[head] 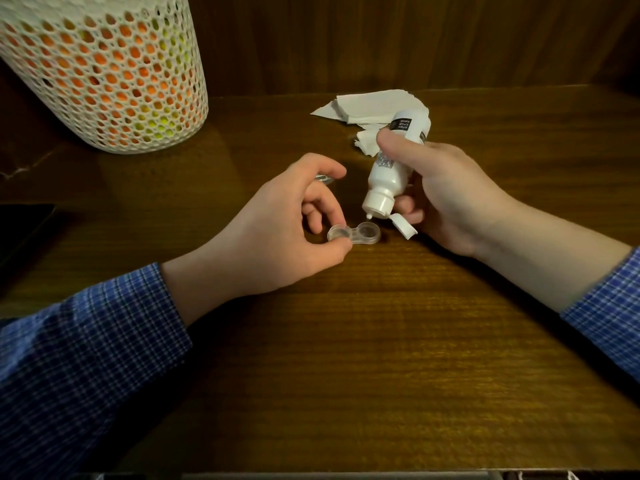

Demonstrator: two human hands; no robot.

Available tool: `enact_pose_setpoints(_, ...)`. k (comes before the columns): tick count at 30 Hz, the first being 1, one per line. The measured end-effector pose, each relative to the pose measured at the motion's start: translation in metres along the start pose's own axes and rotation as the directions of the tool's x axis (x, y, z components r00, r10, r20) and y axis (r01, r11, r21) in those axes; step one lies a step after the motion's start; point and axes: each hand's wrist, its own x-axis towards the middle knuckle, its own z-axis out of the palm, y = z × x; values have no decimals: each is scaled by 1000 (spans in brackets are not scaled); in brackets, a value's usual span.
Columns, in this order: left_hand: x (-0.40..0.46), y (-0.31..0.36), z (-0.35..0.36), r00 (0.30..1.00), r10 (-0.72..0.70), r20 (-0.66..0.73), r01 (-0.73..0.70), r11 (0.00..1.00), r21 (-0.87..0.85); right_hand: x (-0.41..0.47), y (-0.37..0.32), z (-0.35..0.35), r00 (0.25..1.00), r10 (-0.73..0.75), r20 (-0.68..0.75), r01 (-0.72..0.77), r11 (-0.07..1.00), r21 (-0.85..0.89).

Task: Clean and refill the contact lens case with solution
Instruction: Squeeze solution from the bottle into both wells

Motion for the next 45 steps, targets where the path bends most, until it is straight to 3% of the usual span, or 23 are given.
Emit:
enact_pose_setpoints(9,0,1,0,1000,3,6,-3,1000,13,-3,4,4,996,-88,-22,84,986,-144)
enact_pose_setpoints(45,1,-1,0,999,-35,-5,35,999,-41,-2,1,4,998,-47,-35,42,990,-134)
